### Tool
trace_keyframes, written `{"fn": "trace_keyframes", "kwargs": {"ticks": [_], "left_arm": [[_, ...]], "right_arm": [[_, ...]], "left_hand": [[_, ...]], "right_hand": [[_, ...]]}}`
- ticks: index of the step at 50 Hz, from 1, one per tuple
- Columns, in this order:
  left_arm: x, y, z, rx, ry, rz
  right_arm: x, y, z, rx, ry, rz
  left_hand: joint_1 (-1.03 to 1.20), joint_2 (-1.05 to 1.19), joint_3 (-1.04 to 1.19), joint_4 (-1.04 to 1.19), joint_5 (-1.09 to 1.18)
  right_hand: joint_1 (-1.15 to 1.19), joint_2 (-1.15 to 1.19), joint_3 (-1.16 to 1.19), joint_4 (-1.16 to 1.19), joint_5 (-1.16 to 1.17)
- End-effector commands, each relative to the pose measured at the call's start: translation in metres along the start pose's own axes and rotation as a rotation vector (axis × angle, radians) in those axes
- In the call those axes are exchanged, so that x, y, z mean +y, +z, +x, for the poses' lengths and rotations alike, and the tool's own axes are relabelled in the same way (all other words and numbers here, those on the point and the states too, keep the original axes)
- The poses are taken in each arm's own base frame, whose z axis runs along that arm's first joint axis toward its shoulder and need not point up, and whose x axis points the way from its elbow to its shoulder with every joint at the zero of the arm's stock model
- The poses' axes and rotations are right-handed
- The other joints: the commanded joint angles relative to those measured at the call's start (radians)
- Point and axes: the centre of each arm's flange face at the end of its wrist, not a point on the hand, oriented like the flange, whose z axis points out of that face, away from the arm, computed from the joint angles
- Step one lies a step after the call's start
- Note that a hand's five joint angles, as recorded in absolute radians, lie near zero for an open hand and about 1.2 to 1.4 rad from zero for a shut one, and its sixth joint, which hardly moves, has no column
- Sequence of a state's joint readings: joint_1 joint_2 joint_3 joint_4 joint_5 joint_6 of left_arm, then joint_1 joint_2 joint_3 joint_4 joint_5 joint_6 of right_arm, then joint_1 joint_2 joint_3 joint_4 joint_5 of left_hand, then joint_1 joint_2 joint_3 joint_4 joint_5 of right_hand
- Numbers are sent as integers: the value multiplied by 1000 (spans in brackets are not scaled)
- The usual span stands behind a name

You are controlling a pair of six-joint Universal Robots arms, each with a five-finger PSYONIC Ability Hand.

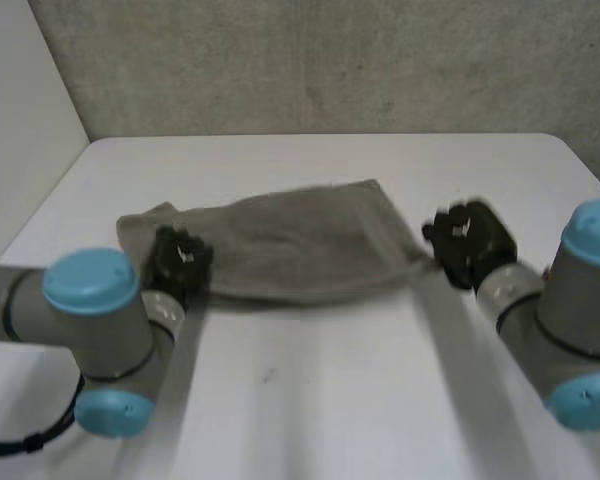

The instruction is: Fold the laundry

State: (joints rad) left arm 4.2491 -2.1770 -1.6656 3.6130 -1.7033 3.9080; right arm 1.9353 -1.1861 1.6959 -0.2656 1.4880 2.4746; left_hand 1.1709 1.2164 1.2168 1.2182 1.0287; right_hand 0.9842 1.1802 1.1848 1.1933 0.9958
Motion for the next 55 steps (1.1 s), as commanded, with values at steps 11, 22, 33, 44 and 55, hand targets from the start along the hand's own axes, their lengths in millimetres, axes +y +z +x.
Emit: {"fn": "trace_keyframes", "kwargs": {"ticks": [11, 22, 33, 44, 55], "left_arm": [[-32, -48, -35, -53, -21, 81], [-27, -59, -63, -45, -111, 4], [11, -42, -103, 55, -410, -59], [33, -35, -119, 48, -570, -110], [49, -28, -108, 70, -691, -175]], "right_arm": [[35, -17, 16, 35, 218, -108], [42, -12, 29, 6, 390, -84], [43, -12, 31, 6, 392, -83], [44, -11, 31, 13, 399, -80], [45, -11, 30, 10, 402, -83]], "left_hand": [[-952, -997, -997, -999, -984], [-952, -997, -997, -999, -984], [-913, -959, -959, -961, -946], [-723, -768, -768, -770, -755], [-649, -695, -695, -697, -682]], "right_hand": [[412, 216, 211, 203, 226], [412, 216, 211, 203, 226], [412, 216, 211, 203, 226], [412, 216, 211, 203, 226], [412, 216, 211, 203, 226]]}}
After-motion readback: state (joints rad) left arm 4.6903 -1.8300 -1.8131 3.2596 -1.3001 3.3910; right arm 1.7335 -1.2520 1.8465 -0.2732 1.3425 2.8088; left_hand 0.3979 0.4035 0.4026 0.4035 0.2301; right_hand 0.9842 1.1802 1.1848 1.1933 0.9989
